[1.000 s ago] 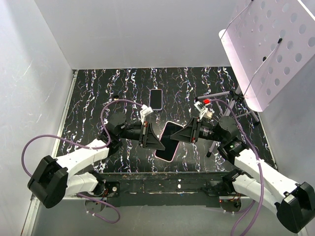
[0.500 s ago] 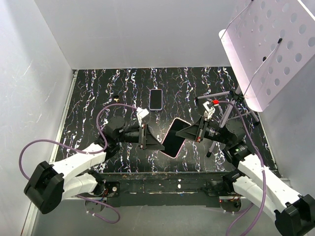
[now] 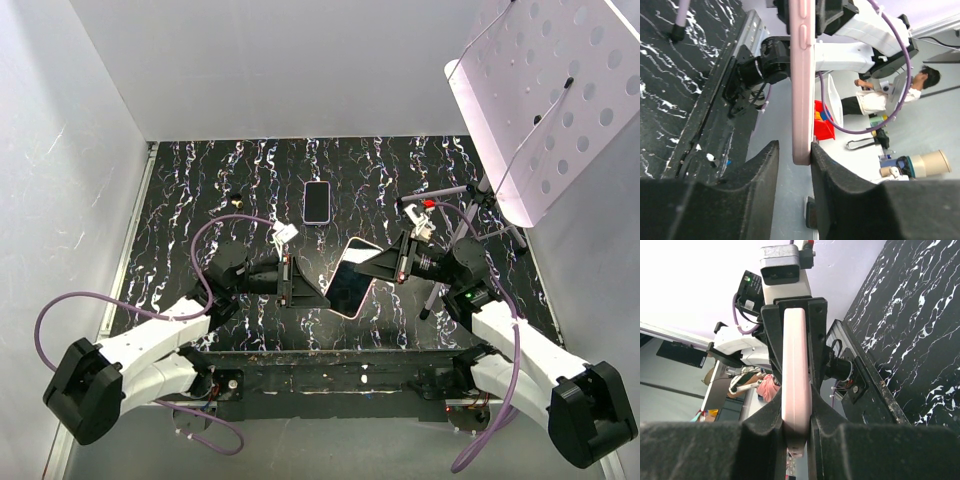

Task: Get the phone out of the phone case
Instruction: Remove the phone case from the phone.

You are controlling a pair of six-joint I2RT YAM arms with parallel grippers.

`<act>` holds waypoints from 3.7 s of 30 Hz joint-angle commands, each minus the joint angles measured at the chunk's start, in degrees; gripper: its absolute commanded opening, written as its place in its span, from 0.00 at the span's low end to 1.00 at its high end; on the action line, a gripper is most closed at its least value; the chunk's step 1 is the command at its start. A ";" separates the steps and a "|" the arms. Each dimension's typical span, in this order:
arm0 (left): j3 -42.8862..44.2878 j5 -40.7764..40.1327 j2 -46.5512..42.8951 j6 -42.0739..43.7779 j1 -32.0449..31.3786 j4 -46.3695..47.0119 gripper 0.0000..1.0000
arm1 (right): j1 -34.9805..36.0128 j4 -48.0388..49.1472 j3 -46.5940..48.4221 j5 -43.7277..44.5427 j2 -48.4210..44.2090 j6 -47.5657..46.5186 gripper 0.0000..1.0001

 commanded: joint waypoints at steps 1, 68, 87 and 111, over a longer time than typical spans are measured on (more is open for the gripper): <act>3.46 4.15 1.21 0.92 -0.19 2.06 0.26 | -0.17 10.77 0.03 -1.20 -1.51 4.31 0.01; 1.09 -3.41 -7.67 -4.09 -0.19 16.49 0.74 | -5.53 31.49 1.08 -0.05 1.38 21.79 0.01; 4.61 0.37 2.80 -6.46 -2.56 26.05 0.42 | -5.62 32.92 -0.85 0.04 2.79 21.71 0.01; 5.05 1.25 5.52 -8.56 -3.27 31.06 0.26 | -5.53 35.73 -1.56 0.12 4.64 22.94 0.01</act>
